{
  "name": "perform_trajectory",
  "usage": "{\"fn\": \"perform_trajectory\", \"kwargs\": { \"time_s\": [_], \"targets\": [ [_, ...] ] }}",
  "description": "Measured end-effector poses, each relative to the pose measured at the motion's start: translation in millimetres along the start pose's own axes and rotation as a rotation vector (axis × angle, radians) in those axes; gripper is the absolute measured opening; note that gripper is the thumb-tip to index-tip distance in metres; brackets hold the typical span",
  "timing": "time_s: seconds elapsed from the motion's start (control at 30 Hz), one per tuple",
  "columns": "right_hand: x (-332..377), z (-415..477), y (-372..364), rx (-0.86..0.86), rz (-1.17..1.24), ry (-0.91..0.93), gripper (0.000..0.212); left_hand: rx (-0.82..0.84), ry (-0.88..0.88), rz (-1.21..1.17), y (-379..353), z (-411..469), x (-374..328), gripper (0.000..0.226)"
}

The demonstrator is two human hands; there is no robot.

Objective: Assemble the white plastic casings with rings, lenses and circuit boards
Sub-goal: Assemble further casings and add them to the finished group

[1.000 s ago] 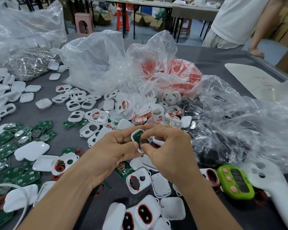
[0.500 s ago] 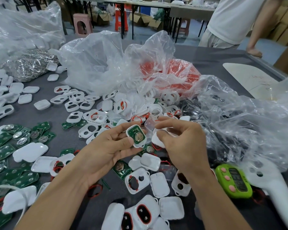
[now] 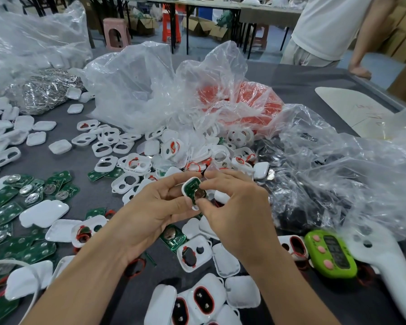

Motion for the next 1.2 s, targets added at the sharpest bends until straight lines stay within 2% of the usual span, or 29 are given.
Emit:
{"fn": "perform_trajectory", "kwargs": {
  "time_s": [0.13,0.3,0.63,1.2],
  "targets": [
    [0.4,0.1,-0.4,0.0,-0.005,0.001,0.027,-0.011,0.0,-0.01,0.8,0.5,0.9,0.048],
    [-2.2,-0.8,-2.0,0.006,0.009,-0.008,0.024,-0.019,0.002,-0.008,0.4,0.1,0.6,0.052],
    [0.5,0.3,2.5,-0.055,0.057,0.03,0.023,-0.016,0.001,-0.01,-0.4,1.6,2.7,0.045],
    [-0.6,-0.9,-0.8,-0.01,0.005,0.018,0.018,-0.016,0.012,0.034,0.4,3.0,3.5,0.042]
  ]
}}
Point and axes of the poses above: each hand's wrist, its own z-axis towards the middle knuckle, its own y-axis out of the back of the hand, x = y × z, the point moved 8 cm from there along z, towards the middle knuckle, and after that the axes turned 14 degrees about y, right-handed, at the moved point
